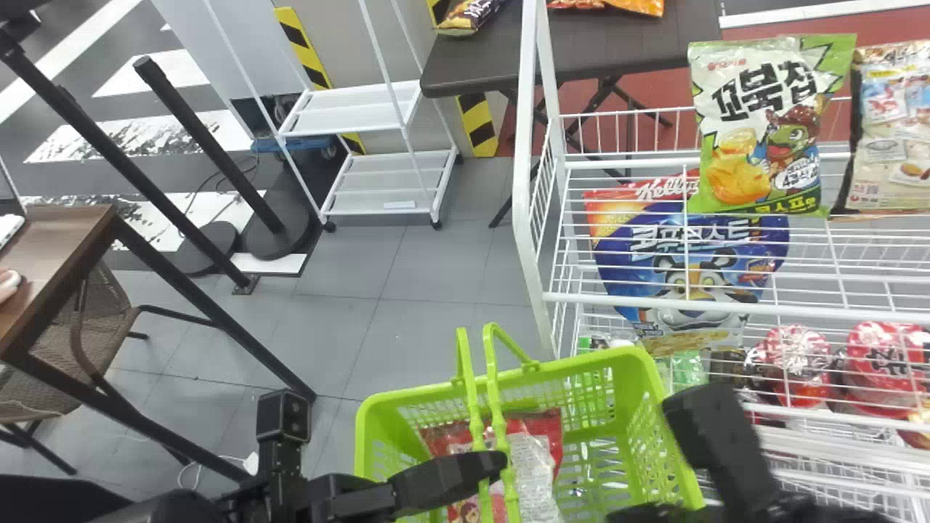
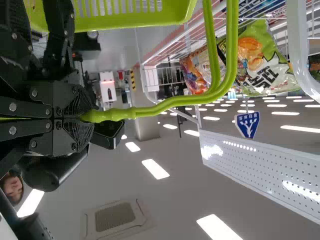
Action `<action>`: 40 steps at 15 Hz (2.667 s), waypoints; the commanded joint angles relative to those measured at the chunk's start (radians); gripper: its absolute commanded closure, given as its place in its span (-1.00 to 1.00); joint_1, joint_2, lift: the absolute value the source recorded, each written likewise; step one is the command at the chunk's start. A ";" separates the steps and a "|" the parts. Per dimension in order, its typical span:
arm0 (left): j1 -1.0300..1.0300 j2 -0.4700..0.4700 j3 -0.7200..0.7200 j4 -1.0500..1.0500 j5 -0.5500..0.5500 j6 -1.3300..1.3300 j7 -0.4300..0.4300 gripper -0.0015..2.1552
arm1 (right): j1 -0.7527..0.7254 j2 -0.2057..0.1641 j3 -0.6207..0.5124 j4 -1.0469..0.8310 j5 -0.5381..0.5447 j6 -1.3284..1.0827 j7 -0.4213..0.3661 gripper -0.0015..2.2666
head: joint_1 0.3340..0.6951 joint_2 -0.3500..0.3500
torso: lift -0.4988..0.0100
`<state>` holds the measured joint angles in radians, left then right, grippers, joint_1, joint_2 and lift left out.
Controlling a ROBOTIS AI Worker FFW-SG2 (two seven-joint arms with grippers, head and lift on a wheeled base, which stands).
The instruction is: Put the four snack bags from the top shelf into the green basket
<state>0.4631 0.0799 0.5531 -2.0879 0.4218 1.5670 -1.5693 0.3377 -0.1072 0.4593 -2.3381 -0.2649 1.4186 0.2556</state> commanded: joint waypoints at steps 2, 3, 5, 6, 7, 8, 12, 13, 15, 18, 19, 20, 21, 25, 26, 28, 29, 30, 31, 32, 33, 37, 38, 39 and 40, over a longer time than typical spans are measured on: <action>0.002 0.001 0.004 0.000 0.002 0.004 -0.011 0.99 | 0.023 0.006 -0.265 -0.093 -0.132 -0.158 0.001 -0.95 | 1.00 1.00 | 0.96; 0.006 0.001 0.005 -0.003 0.003 0.004 -0.011 0.99 | 0.017 0.011 -0.317 -0.106 -0.131 -0.229 -0.016 -0.95 | 1.00 1.00 | 0.96; 0.011 0.003 0.004 -0.011 0.003 0.004 -0.011 0.99 | -0.054 0.015 -0.380 -0.086 -0.117 -0.269 -0.035 -0.95 | 1.00 1.00 | 0.96; 0.011 0.003 0.004 -0.011 0.003 0.004 -0.011 0.99 | -0.109 0.015 -0.400 -0.032 -0.113 -0.284 -0.064 -0.95 | 1.00 0.97 | 0.96; 0.012 0.003 0.004 -0.011 0.005 0.004 -0.011 0.99 | -0.158 0.015 -0.403 0.026 -0.093 -0.315 -0.091 -0.95 | 1.00 0.73 | 0.96; 0.012 0.003 0.001 -0.011 0.005 0.004 -0.011 0.99 | -0.200 0.015 -0.400 0.089 -0.054 -0.370 -0.118 -0.95 | 1.00 0.62 | 0.96; -0.011 0.009 -0.015 -0.008 0.002 0.004 -0.011 0.99 | -0.338 0.015 -0.384 0.347 0.038 -0.591 -0.219 -0.95 | 1.00 0.28 | 0.96; -0.011 0.009 -0.013 -0.006 0.000 0.004 -0.011 0.99 | -0.376 0.015 -0.370 0.407 0.061 -0.625 -0.248 -0.95 | 1.00 0.17 | 0.96; -0.001 0.009 -0.009 -0.008 0.002 0.004 -0.011 0.99 | -0.453 0.020 -0.332 0.551 0.075 -0.701 -0.256 -0.95 | 1.00 0.10 | 0.96; 0.000 0.008 -0.015 -0.008 0.002 0.004 -0.011 0.99 | -0.552 0.047 -0.286 0.743 0.075 -0.830 -0.256 -0.92 | 1.00 0.15 | 0.96; 0.002 0.008 -0.015 -0.006 0.002 0.004 -0.011 0.99 | -0.579 0.050 -0.268 0.789 0.075 -0.833 -0.256 -0.88 | 1.00 0.18 | 0.96; 0.003 0.008 -0.015 -0.004 0.002 0.004 -0.011 0.99 | -0.598 0.055 -0.257 0.829 0.073 -0.855 -0.259 -0.78 | 1.00 0.20 | 0.96; 0.005 0.009 -0.013 -0.003 0.002 0.004 -0.011 0.99 | -0.620 0.063 -0.254 0.850 0.088 -0.846 -0.277 -0.58 | 1.00 0.22 | 0.96; 0.005 0.011 -0.012 0.002 0.000 0.004 -0.011 0.99 | -0.628 0.077 -0.234 0.867 0.125 -0.818 -0.323 0.99 | 1.00 0.25 | 0.96; 0.003 0.011 -0.012 0.002 0.000 0.004 -0.011 0.99 | -0.621 0.077 -0.234 0.866 0.128 -0.821 -0.323 0.99 | 1.00 0.25 | 0.96; 0.005 0.011 -0.010 0.003 0.000 0.004 -0.011 0.99 | -0.615 0.077 -0.238 0.861 0.134 -0.818 -0.322 0.99 | 1.00 0.26 | 0.96; 0.005 0.011 -0.009 0.003 0.000 0.004 -0.011 0.99 | -0.612 0.075 -0.238 0.858 0.134 -0.818 -0.322 0.99 | 1.00 0.26 | 0.96; 0.006 0.011 -0.005 0.003 0.000 0.004 -0.011 0.99 | -0.603 0.075 -0.240 0.846 0.133 -0.821 -0.320 0.99 | 1.00 0.26 | 0.96; 0.008 0.012 0.001 0.003 0.000 0.004 -0.011 0.99 | -0.577 0.072 -0.242 0.800 0.127 -0.815 -0.314 0.99 | 1.00 0.26 | 0.96; 0.008 0.012 0.002 0.006 0.000 0.004 -0.011 0.99 | -0.546 0.067 -0.243 0.741 0.121 -0.803 -0.309 0.99 | 1.00 0.26 | 0.96; 0.008 0.014 0.004 0.011 0.000 0.004 -0.011 0.99 | -0.509 0.066 -0.243 0.666 0.110 -0.778 -0.306 0.99 | 1.00 0.27 | 0.96; -0.003 0.015 0.016 0.017 0.000 0.004 -0.011 0.99 | -0.298 0.037 -0.246 0.281 0.073 -0.643 -0.288 0.99 | 1.00 0.36 | 0.96; -0.009 0.015 0.021 0.020 0.000 0.004 -0.011 0.99 | -0.235 0.037 -0.251 0.180 0.070 -0.625 -0.286 0.99 | 1.00 0.39 | 0.96; -0.015 0.015 0.024 0.028 0.000 0.004 -0.011 0.99 | -0.172 0.035 -0.261 0.088 0.062 -0.597 -0.276 0.99 | 1.00 0.42 | 0.96; -0.020 0.017 0.025 0.032 -0.002 0.004 -0.011 0.99 | -0.115 0.034 -0.268 0.025 0.050 -0.557 -0.271 0.99 | 1.00 0.45 | 0.96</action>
<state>0.4502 0.0952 0.5751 -2.0625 0.4215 1.5670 -1.5693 0.1444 -0.0717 0.2007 -2.2119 -0.2014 0.8155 -0.0182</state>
